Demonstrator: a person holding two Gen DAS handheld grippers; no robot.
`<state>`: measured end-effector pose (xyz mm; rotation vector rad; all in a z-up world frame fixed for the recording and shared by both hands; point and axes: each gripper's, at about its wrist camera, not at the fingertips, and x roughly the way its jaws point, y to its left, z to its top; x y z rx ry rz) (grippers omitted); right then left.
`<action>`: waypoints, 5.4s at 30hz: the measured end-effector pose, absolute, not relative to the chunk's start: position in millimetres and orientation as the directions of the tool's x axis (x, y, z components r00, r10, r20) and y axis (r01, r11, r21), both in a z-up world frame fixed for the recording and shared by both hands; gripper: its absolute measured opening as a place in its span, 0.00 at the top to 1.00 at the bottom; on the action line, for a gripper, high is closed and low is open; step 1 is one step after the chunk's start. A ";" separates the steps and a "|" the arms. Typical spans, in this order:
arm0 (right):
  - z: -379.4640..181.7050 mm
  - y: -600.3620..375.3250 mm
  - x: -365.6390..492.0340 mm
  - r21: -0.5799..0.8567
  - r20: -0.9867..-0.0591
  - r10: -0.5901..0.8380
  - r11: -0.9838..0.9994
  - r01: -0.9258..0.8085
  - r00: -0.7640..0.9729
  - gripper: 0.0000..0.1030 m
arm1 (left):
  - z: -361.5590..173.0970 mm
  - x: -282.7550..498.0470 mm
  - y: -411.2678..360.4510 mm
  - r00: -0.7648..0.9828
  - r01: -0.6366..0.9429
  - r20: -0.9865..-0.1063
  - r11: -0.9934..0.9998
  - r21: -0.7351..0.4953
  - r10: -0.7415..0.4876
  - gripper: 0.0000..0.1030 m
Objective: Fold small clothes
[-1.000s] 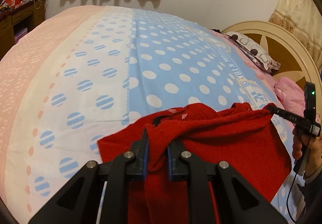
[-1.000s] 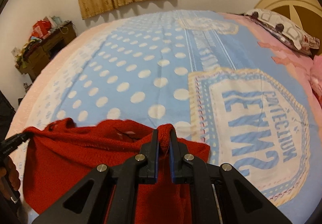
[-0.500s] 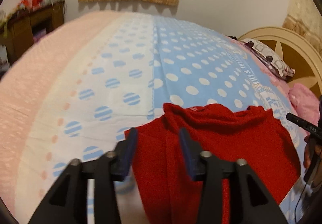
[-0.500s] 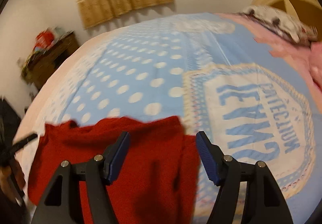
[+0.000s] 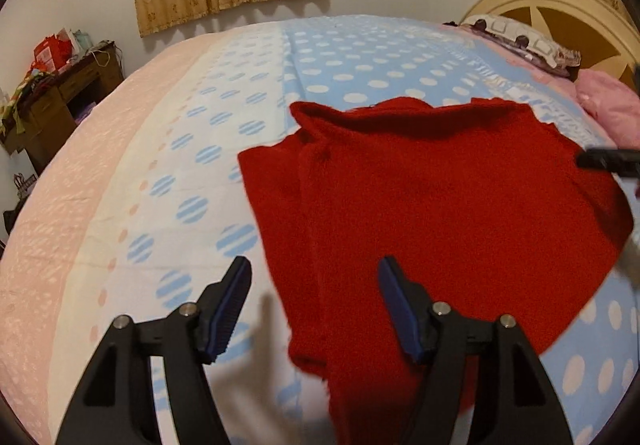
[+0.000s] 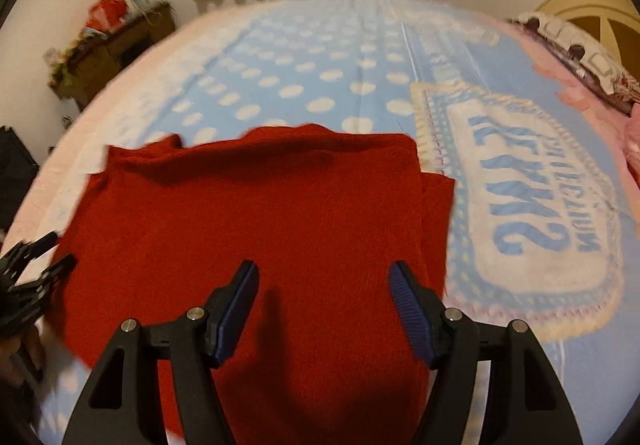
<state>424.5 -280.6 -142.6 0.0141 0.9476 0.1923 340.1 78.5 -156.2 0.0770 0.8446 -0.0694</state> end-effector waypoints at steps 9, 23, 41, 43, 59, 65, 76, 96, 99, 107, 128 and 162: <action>-152.6 -270.2 369.1 -0.006 -0.825 0.113 0.978 -0.209 0.554 0.34 | -161.3 315.9 99.8 0.654 0.032 -0.753 0.997 -0.069 -0.073 0.24; -156.8 -232.5 365.9 0.030 -0.850 0.148 0.971 -0.235 0.505 0.34 | -178.5 296.2 108.3 0.613 0.009 -0.786 0.995 -0.101 -0.085 0.10; -158.0 -129.7 378.9 0.006 -0.818 0.187 0.949 -0.316 0.544 0.30 | -179.1 290.7 118.4 0.620 -0.010 -0.777 0.989 -0.145 -0.107 0.04; -168.9 -116.8 380.6 -0.010 -0.838 0.175 0.942 -0.335 0.517 0.30 | -178.9 288.9 119.8 0.621 -0.012 -0.776 0.988 -0.151 -0.111 0.04; -166.6 -103.4 357.7 -0.020 -0.818 0.203 0.925 -0.380 0.538 0.25 | -156.3 278.0 130.6 0.662 -0.017 -0.742 0.988 -0.151 -0.102 0.03; -161.0 -76.2 337.4 -0.082 -0.789 0.235 0.875 -0.477 0.567 0.25 | -158.5 281.0 132.8 0.636 -0.002 -0.771 0.999 -0.037 -0.027 0.03; -168.9 -35.4 321.0 -0.197 -0.775 0.229 0.798 -0.569 0.590 0.25 | -152.0 291.2 154.1 0.608 -0.007 -0.794 0.999 -0.035 -0.024 0.03; -181.0 3.7 298.3 -0.456 -0.701 0.146 0.661 -0.596 0.698 0.25 | -165.4 384.7 138.3 0.505 0.080 -0.837 0.977 -0.197 -0.211 0.03; -184.7 11.4 301.9 -0.490 -0.687 0.121 0.651 -0.580 0.716 0.25 | -171.1 394.6 145.0 0.506 0.048 -0.824 0.962 -0.267 -0.254 0.03; -190.0 8.0 300.6 -0.492 -0.676 0.128 0.655 -0.573 0.726 0.33 | -160.5 395.7 154.8 0.553 0.048 -0.729 0.889 -0.456 -0.404 0.03; -192.0 -7.9 301.6 -0.461 -0.663 0.153 0.688 -0.561 0.733 0.58 | -172.7 426.9 131.0 0.503 0.059 -0.800 0.937 -0.346 -0.327 0.65; -151.9 -42.6 272.7 -0.459 -0.565 0.153 0.758 -0.463 0.811 0.93 | -130.2 425.5 130.9 0.556 0.112 -0.589 0.755 -0.646 -0.586 0.86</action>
